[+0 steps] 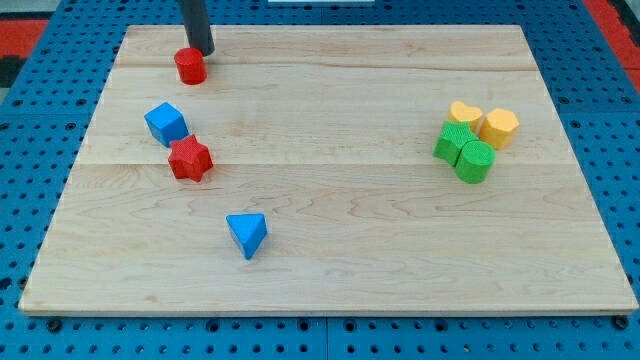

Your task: Move the red circle towards top right of the board

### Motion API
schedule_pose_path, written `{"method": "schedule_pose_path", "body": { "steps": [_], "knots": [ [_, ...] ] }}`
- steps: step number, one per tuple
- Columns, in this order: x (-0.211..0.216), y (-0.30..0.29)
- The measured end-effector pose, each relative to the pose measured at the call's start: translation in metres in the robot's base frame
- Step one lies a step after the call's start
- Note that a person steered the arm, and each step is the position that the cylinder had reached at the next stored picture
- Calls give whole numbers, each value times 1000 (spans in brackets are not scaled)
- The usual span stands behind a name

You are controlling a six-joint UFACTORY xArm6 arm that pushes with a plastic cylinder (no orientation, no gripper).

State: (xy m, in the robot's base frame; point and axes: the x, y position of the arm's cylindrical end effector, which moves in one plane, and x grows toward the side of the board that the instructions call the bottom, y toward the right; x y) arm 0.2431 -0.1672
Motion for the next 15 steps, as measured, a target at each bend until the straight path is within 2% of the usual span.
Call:
{"method": "schedule_pose_path", "body": {
  "steps": [2, 4, 5, 6, 7, 8, 10, 11, 12, 13, 14, 15],
  "knots": [
    [2, 10],
    [39, -100],
    [58, -24],
    [28, 116],
    [-6, 213],
    [-34, 250],
    [-35, 290],
    [10, 225],
    [52, 116],
    [130, 107],
    [176, 107],
    [198, 76]
  ]
}}
